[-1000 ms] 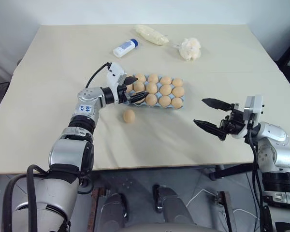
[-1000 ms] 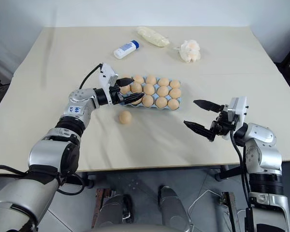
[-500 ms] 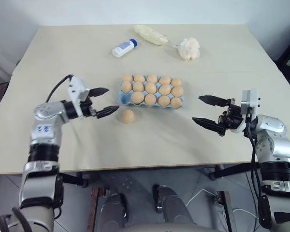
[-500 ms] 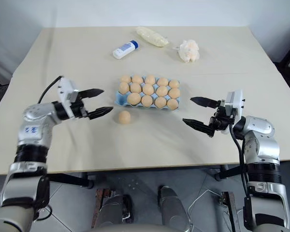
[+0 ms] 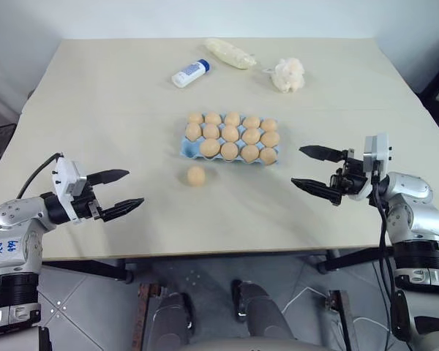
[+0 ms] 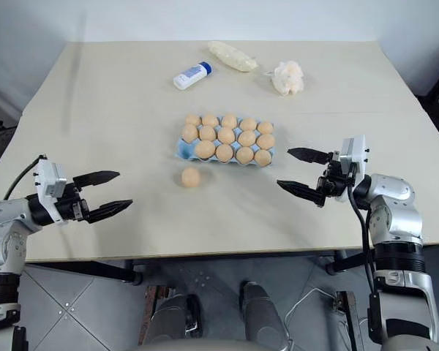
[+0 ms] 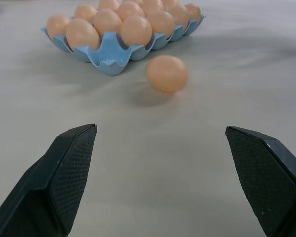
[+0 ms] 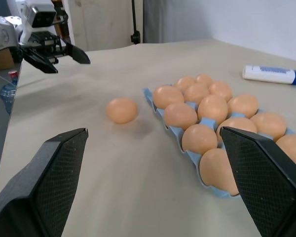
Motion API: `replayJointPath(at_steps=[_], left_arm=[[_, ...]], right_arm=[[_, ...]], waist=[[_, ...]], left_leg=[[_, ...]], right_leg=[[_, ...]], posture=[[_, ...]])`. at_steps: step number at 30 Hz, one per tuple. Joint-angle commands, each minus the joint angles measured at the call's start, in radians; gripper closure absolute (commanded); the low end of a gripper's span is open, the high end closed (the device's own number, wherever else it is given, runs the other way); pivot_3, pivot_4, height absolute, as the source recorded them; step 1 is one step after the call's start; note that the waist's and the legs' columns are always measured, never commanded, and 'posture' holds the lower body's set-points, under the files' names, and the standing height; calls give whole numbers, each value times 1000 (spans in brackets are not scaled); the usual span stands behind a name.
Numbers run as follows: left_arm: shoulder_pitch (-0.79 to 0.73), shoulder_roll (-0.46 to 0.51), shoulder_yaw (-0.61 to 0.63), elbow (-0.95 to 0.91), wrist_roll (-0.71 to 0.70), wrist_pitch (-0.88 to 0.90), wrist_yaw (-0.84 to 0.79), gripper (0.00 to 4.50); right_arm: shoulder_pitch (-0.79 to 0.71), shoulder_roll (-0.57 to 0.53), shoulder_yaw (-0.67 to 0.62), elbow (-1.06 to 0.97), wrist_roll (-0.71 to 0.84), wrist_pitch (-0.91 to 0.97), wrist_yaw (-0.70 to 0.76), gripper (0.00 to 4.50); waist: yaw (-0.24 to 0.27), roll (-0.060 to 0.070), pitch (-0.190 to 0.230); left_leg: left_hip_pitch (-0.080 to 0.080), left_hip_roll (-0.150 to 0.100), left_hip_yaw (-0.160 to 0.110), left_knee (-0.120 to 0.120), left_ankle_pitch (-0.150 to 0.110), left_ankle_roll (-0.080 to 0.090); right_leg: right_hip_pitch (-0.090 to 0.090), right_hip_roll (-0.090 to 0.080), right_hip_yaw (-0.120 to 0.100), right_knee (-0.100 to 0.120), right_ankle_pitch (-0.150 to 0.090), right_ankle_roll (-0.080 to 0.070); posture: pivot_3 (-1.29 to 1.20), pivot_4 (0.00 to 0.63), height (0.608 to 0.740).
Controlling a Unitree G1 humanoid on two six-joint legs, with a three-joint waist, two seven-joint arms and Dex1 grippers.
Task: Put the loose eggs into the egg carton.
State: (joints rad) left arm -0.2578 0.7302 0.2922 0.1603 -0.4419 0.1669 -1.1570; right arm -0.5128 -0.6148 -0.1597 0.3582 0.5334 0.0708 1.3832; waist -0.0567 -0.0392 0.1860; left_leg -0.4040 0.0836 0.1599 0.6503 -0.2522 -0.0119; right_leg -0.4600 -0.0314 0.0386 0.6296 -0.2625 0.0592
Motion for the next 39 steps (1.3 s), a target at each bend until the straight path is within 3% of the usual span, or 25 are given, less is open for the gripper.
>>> replayJointPath(at_steps=[1, 12, 23, 30, 39], left_arm=[[-53, -51, -57, -79, 0, 12, 61, 36], [-212, -295, -271, 27, 202, 12, 358, 36], [-301, -391, -343, 181, 321, 4, 504, 36], [-293, -377, -322, 84, 280, 92, 477, 2032], [-364, -322, -197, -13, 175, 183, 484, 2213]], right_arm=[[-30, -23, -13, -8, 0, -4, 14, 0], [10, -24, -36, -55, 19, -2, 10, 0], [61, -17, -48, -100, 26, -2, -27, 0], [73, -31, -57, -108, 27, 1, -42, 0], [68, -30, -61, -102, 28, -4, -34, 0]], waist=[[2, 0, 0], [0, 1, 0], [3, 1, 0], [1, 1, 0], [2, 1, 0]], left_leg=[[0, -1, 0, 0, 0, 0], [1, 0, 0, 0, 2, 5], [1, -1, -2, 2, 2, 5], [1, -1, -3, 1, 2, 5], [1, -1, -3, 2, 2, 5]], right_leg=[[0, 0, 0, 0, 0, 0], [2, 3, 1, -1, 5, 10], [4, 2, 1, -2, 6, 10], [5, 3, 0, -3, 6, 10], [5, 2, -1, -2, 6, 10]], posture=[[0, 150, 740], [0, 150, 740], [0, 150, 740], [0, 150, 740], [0, 150, 740]])
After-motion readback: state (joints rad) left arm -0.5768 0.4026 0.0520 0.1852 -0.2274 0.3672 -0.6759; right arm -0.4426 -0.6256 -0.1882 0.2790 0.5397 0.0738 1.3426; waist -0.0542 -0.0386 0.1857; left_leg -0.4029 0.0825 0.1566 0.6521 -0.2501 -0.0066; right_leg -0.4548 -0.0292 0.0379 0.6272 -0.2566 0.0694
